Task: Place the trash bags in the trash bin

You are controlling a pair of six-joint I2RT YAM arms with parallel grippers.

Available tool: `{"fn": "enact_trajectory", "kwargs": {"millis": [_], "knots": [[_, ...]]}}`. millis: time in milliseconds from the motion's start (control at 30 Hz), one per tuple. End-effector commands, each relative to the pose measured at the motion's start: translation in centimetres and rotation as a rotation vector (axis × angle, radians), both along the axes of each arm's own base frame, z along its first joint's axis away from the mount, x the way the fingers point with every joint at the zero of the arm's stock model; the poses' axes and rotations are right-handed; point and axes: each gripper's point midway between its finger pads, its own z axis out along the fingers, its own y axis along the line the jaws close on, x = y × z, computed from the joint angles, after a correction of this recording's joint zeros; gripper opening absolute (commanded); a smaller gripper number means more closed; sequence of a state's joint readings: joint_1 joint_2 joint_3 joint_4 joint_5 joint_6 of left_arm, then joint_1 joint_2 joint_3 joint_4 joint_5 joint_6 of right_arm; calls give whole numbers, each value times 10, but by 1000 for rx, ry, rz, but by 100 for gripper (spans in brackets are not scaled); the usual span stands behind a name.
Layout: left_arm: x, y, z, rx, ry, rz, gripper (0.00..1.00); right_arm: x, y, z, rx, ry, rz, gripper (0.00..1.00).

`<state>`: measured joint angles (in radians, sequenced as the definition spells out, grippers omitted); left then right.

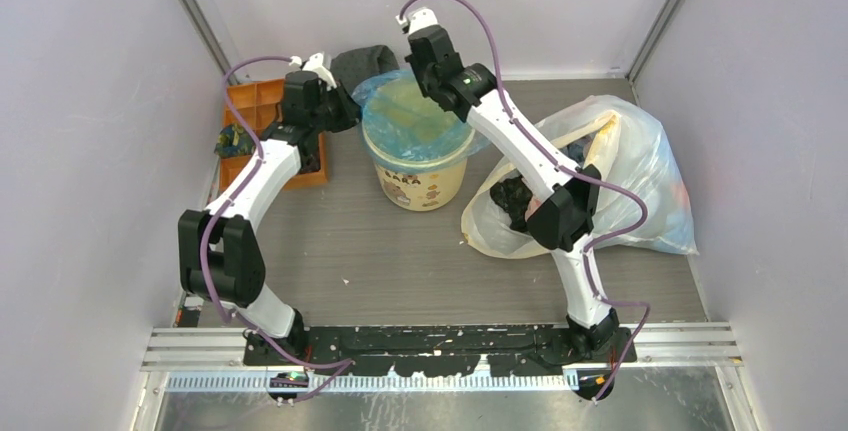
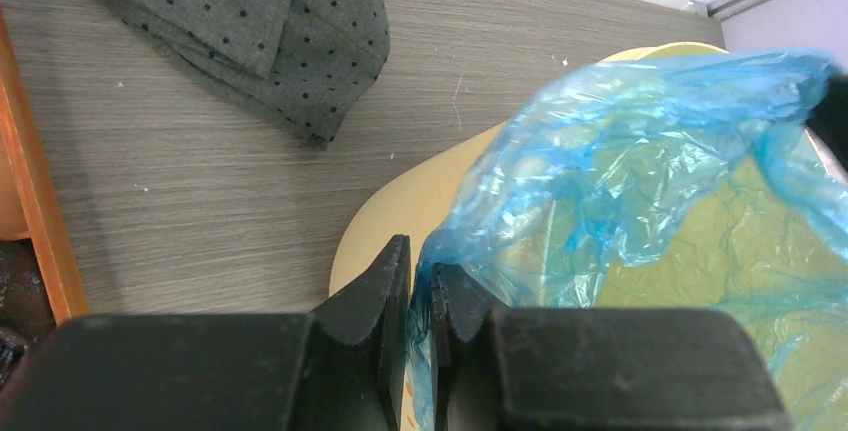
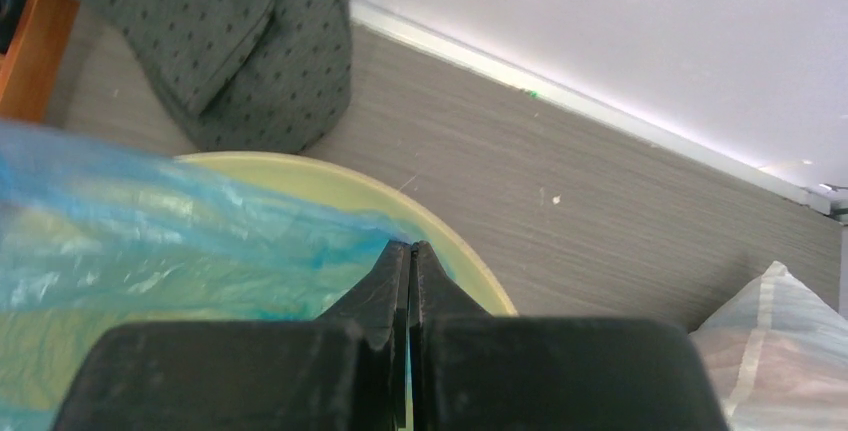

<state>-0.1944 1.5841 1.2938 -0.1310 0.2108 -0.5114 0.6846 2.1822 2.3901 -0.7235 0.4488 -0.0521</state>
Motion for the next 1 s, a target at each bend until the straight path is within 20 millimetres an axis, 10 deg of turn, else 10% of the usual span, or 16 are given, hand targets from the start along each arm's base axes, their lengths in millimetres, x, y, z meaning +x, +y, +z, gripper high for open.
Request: {"fn": "enact_trajectory", "kwargs": {"millis": [0, 967], "knots": [[7, -4, 18, -12, -61, -27, 13, 13, -32, 83, 149, -196, -100, 1], [18, -18, 6, -54, -22, -73, 13, 61, -62, -9, 244, 11, -43, 1]]}}
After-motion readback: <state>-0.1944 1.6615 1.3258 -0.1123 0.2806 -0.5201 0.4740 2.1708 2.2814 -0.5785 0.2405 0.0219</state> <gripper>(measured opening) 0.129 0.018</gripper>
